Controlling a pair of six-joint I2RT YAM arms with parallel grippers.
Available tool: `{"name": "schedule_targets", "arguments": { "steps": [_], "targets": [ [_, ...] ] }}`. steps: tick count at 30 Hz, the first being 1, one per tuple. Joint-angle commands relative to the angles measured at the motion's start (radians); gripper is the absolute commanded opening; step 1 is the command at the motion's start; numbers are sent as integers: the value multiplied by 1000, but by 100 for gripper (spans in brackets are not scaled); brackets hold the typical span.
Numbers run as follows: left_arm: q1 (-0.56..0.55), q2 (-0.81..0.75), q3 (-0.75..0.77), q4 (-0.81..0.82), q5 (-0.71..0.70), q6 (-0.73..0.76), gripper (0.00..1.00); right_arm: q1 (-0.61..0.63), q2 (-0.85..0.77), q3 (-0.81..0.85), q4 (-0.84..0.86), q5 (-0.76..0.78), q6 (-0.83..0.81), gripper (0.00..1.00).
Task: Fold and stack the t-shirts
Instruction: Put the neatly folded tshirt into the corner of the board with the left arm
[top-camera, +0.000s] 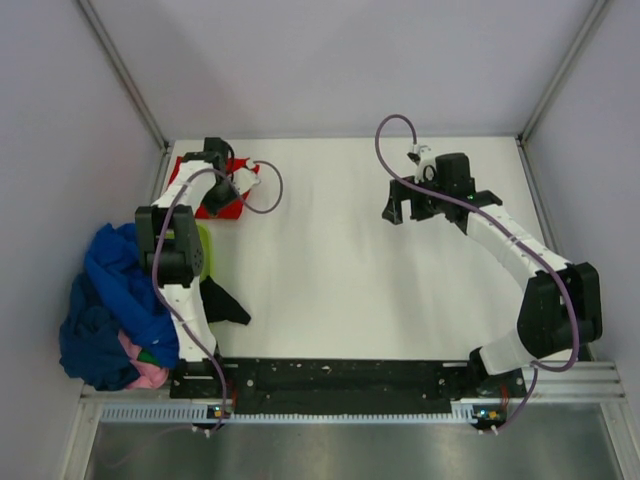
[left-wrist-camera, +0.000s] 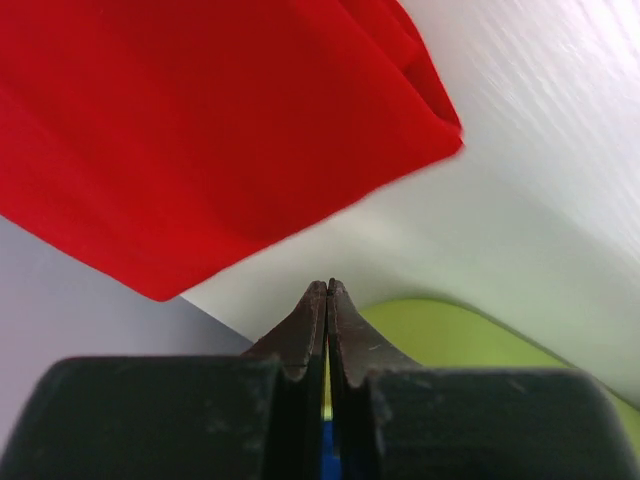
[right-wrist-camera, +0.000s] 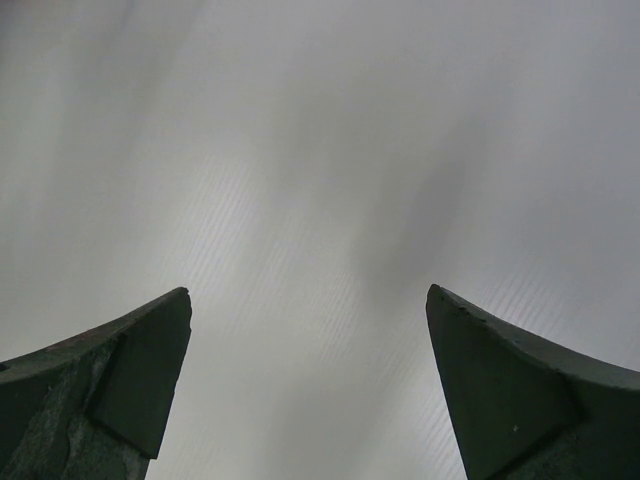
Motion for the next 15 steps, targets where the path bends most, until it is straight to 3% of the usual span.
{"name": "schedule_targets", "arguments": {
  "steps": [1,7,15],
  "targets": [
    [2,84,79,-50,-43,2,2,-8,-44,-14,19,12,-22,99],
    [-15,166,69,-80,-35,54,2,-7,-30,-8,19,15,-23,99],
    [-6,331,290,12,-147,-23,2,-8,-33,-15,21,29,-29,99]
  ]
}}
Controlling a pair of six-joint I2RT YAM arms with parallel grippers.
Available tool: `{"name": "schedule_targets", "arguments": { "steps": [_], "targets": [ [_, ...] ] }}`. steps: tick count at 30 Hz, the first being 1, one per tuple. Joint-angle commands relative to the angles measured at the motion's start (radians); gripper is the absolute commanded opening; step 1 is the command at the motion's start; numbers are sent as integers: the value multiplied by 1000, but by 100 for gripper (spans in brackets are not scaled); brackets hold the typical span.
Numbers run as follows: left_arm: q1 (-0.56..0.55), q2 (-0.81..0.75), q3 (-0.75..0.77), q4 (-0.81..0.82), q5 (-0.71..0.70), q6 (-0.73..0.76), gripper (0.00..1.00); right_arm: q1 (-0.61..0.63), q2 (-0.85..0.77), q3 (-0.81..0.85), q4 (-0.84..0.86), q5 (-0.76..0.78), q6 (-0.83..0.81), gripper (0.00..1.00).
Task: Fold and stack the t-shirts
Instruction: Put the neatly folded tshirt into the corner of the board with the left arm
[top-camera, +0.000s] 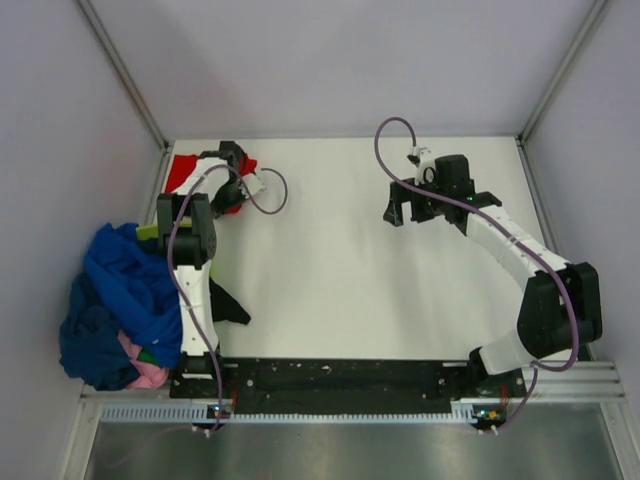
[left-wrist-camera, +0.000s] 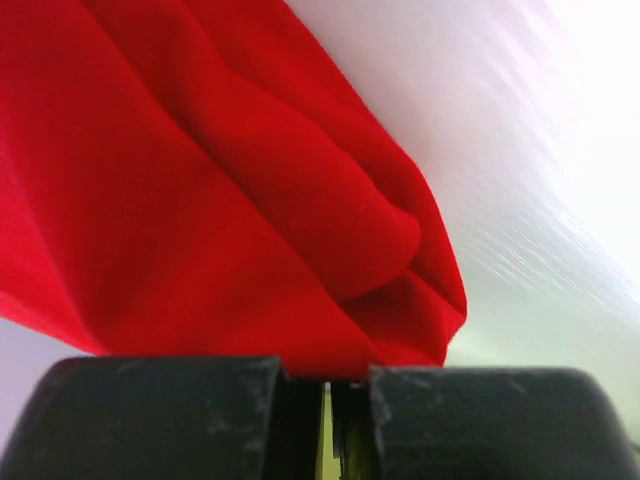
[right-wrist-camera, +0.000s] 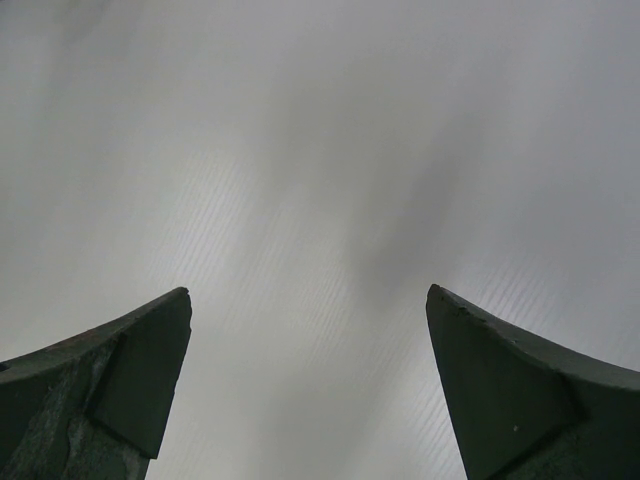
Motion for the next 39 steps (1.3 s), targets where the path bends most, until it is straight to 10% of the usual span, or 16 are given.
{"name": "schedule_targets", "arguments": {
  "steps": [1,13,25,34,35,39],
  "targets": [
    [6,57,86,120,-62,-24,2,-8,-30,2,20,17,-21,99],
    [17,123,91,389,-223,75,1,-8,-29,-4,19,34,-32,99],
    [-33,-277,-200,274,336,27,13,-8,-33,2,17,31,-27,99],
    [-160,-584,-363,206,415,-158,50,-13,-119,-57,61,109,35,99],
    [-178,-630,-403,217,410,-170,72,-17,-142,-79,78,146,55,99],
    [-236,-792,-599,275,439,-228,99,-44,-271,-189,181,255,121,99]
  ]
}}
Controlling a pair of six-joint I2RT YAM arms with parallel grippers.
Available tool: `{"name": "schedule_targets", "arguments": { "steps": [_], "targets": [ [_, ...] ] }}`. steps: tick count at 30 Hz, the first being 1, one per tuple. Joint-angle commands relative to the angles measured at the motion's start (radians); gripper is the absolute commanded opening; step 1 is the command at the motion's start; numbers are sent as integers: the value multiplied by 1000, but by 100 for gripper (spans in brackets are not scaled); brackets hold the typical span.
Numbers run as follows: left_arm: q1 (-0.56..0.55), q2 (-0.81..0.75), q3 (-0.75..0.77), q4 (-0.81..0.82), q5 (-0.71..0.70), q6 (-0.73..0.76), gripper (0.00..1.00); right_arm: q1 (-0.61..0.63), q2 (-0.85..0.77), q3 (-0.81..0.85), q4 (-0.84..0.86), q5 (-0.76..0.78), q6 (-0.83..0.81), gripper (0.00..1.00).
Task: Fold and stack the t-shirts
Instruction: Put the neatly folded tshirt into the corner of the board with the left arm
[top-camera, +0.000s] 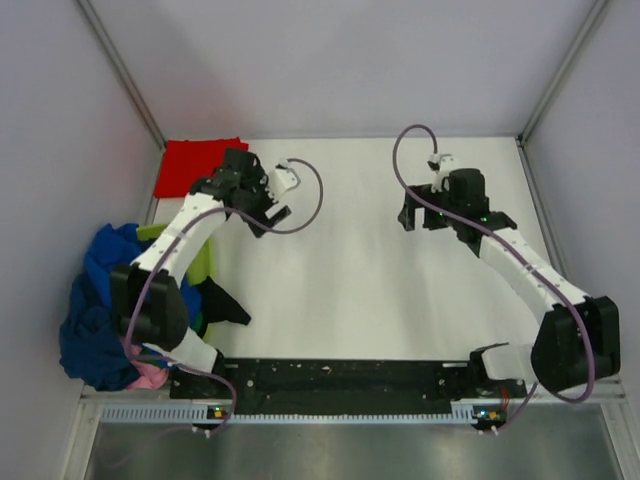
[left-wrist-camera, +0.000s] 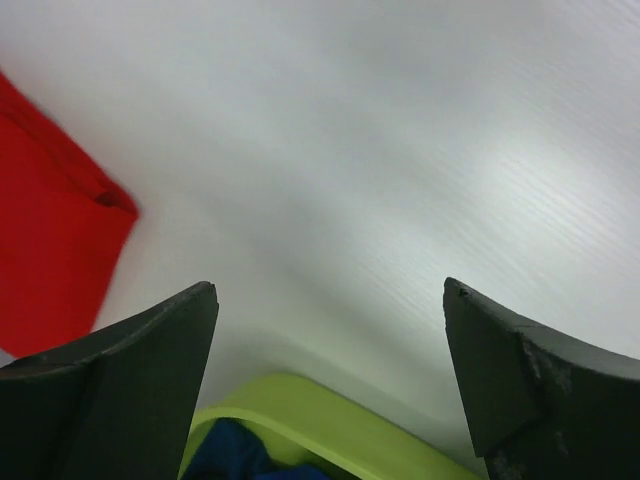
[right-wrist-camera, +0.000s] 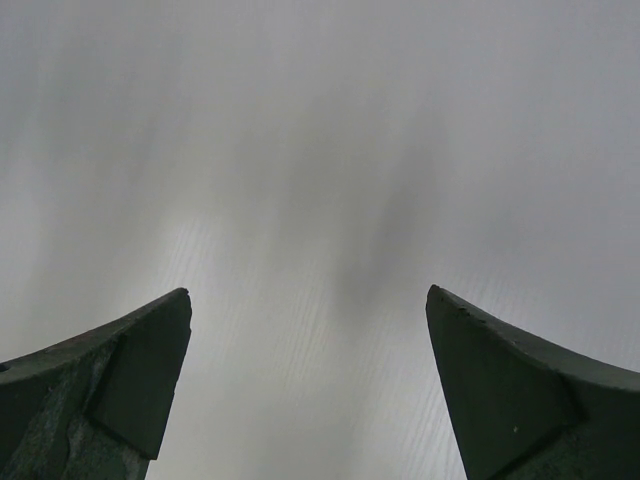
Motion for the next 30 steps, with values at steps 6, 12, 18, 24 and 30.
{"name": "schedule_targets", "arguments": {
  "steps": [6,12,18,24,30],
  "targets": [
    [-48,-410,-545,265,97,-147,99,-44,-334,-322,273,217,182,99],
    [-15,-579,-877,588,-65,-288,99,-43,-399,-434,285,283,212,99],
    [7,-633,-971,717,-170,-342,99,-46,-448,-506,325,383,233,99],
    [7,-638,-974,717,-173,-345,99,-44,-452,-592,403,382,274,99],
    [7,-648,-978,717,-168,-343,99,-43,-462,-618,417,428,304,99]
  ]
}}
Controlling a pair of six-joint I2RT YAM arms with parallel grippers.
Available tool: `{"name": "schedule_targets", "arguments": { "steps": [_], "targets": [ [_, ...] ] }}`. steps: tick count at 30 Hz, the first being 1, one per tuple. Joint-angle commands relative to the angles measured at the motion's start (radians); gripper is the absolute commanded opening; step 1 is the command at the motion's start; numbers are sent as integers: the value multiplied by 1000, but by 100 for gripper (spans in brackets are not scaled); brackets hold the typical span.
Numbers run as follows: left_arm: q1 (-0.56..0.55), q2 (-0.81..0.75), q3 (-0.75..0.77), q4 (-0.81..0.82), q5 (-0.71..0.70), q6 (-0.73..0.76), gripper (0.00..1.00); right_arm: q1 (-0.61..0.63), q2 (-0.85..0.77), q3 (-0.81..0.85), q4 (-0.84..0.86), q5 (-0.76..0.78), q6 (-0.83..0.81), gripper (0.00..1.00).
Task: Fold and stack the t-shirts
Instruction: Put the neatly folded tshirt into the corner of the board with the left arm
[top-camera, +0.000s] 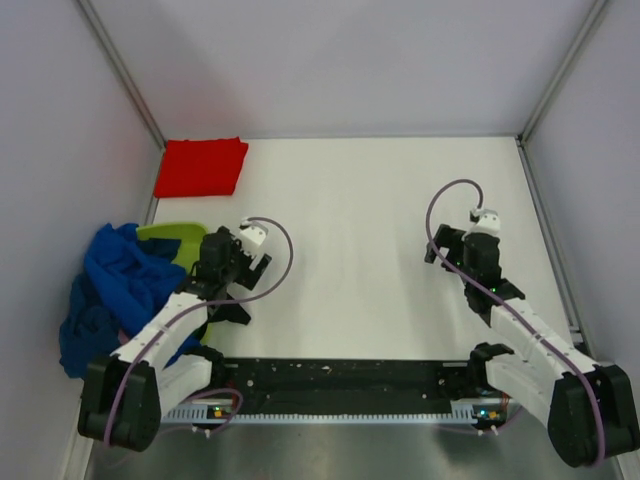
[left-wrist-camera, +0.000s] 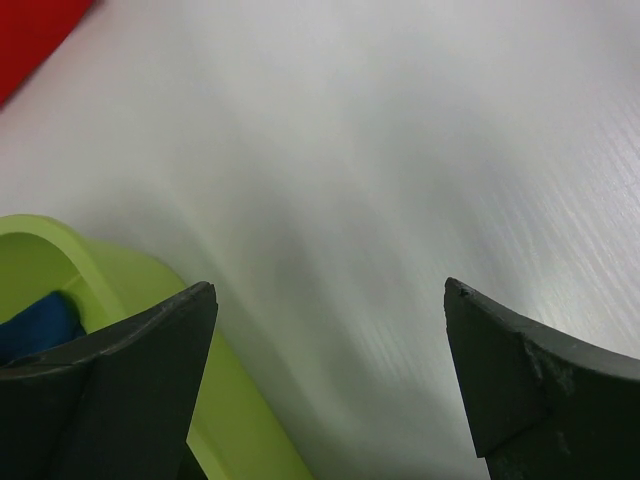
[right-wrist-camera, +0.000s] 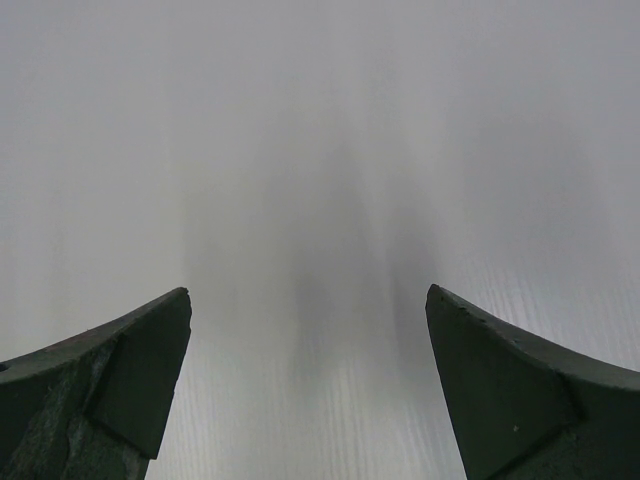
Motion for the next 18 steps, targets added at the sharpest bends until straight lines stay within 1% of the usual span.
{"name": "schedule_targets", "arguments": {
  "steps": [1,18],
  "targets": [
    [4,-31,-10,56,-13,-16,99,-6,-29,1,65,51,36,99],
    [5,-37,-16,54,-13,-11,99,-6,-35,0,58,68,48,99]
  ]
}}
